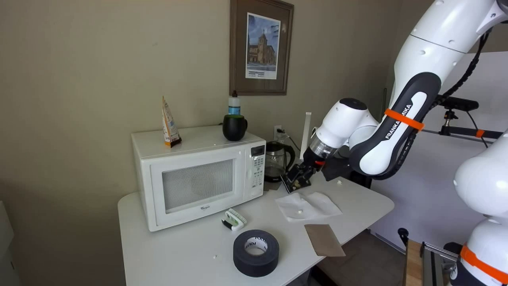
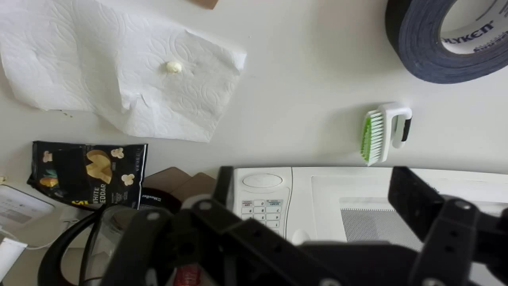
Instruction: Press the button to open the microwave
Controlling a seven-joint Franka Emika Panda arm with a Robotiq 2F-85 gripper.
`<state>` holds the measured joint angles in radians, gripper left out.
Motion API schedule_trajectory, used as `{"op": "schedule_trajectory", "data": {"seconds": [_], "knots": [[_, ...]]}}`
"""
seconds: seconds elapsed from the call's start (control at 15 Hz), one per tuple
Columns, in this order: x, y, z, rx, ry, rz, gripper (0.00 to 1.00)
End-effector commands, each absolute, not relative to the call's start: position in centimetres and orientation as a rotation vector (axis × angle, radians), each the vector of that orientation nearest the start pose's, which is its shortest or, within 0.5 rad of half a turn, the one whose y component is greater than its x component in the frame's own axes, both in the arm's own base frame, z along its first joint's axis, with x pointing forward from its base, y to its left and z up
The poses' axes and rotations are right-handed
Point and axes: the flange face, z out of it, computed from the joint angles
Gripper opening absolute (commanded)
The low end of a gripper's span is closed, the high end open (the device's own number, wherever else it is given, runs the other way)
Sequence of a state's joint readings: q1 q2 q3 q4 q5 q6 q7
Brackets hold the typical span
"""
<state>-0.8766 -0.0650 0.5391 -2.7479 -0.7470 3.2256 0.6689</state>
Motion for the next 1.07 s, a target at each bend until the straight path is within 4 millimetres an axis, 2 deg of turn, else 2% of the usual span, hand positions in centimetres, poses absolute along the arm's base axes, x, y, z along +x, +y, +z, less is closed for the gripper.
{"op": "schedule_trajectory", "data": {"seconds": [0.0, 0.27, 0.4, 0.53, 0.6, 0.67, 0.8, 1.0], "knots": [[41.1, -7.7, 28.2, -3.099, 0.371, -0.805, 1.00], [42.9, -9.4, 27.2, -3.065, 0.386, -0.781, 1.00], [43.6, -10.7, 27.5, -3.059, 0.408, -0.800, 1.00], [44.4, -12.0, 26.7, -3.036, 0.440, -0.789, 1.00], [44.7, -12.7, 26.3, -3.043, 0.443, -0.791, 0.75], [45.0, -13.9, 26.1, -3.044, 0.464, -0.792, 0.74], [45.5, -15.6, 24.2, -3.059, 0.470, -0.766, 0.58], [46.3, -16.2, 20.1, -3.076, 0.460, -0.710, 0.35]]}}
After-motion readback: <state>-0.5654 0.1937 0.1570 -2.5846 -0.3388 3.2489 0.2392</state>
